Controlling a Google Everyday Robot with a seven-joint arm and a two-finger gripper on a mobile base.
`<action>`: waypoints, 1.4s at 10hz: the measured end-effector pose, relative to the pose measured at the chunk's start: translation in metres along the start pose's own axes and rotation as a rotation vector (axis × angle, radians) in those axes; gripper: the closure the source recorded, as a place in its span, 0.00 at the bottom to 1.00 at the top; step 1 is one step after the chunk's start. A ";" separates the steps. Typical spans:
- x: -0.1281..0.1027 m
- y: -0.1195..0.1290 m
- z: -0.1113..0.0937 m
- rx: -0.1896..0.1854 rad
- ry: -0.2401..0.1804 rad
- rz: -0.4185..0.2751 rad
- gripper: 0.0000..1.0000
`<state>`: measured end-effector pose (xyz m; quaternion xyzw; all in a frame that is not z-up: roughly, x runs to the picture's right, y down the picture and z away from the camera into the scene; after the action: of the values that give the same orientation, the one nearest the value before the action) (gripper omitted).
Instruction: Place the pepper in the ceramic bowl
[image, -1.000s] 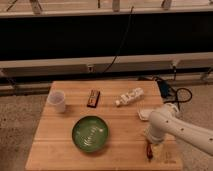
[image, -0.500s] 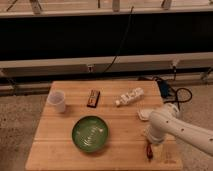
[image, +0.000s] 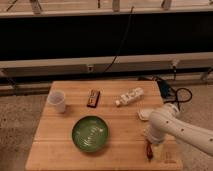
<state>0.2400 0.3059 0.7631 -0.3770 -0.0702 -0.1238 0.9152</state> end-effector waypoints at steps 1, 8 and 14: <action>0.000 0.000 0.000 0.000 0.000 -0.001 0.20; 0.001 0.000 0.001 0.002 0.003 -0.007 0.20; 0.001 0.000 0.001 0.002 0.003 -0.013 0.20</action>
<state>0.2411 0.3069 0.7641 -0.3754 -0.0716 -0.1304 0.9149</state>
